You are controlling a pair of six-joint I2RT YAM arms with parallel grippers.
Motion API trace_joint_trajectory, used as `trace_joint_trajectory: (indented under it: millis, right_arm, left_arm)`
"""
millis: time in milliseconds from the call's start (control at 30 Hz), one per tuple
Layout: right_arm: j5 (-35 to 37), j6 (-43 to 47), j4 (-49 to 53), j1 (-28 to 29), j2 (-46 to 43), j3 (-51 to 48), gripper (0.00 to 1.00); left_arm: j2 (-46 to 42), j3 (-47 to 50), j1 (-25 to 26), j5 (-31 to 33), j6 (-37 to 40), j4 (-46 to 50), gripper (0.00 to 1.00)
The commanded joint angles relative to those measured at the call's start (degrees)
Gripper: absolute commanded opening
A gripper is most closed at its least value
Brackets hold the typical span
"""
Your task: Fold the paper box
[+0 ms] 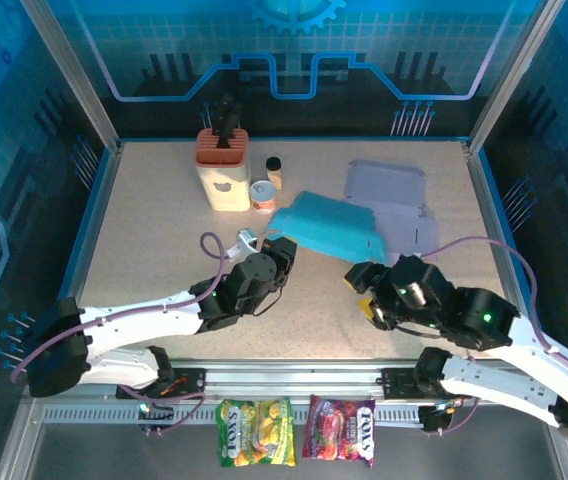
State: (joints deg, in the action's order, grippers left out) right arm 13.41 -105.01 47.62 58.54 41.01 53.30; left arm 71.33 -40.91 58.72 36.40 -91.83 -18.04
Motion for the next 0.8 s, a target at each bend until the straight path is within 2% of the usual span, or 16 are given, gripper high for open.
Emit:
trace_joint_trajectory:
  millis: [0,133,233,400,633,767]
  right_arm:
    - [13.1,-13.0,-6.4,3.9,5.0,0.8,0.75]
    - [18.6,-13.5,-11.4,3.0,9.7,3.2,0.75]
    - [16.0,-11.4,-14.0,-1.7,12.4,3.9,0.72]
    - [10.8,-8.2,-18.9,-7.9,16.9,4.3,0.61]
    - [8.4,-5.3,-20.6,-11.8,19.2,5.7,0.46]
    - [7.4,-3.6,-20.4,-14.0,19.7,6.5,0.29]
  left_arm:
    - [0.4,-1.9,0.1,2.4,2.7,-2.1,0.00]
    - [0.5,-2.5,0.1,1.9,3.3,-3.4,0.00]
    - [0.4,-3.1,0.1,1.4,4.0,-4.1,0.00]
    - [0.4,-3.2,0.1,0.2,4.5,-5.1,0.00]
    - [0.7,-3.8,0.1,-0.8,5.4,-5.6,0.00]
    - [1.1,-4.5,0.1,-1.0,6.2,-5.6,0.00]
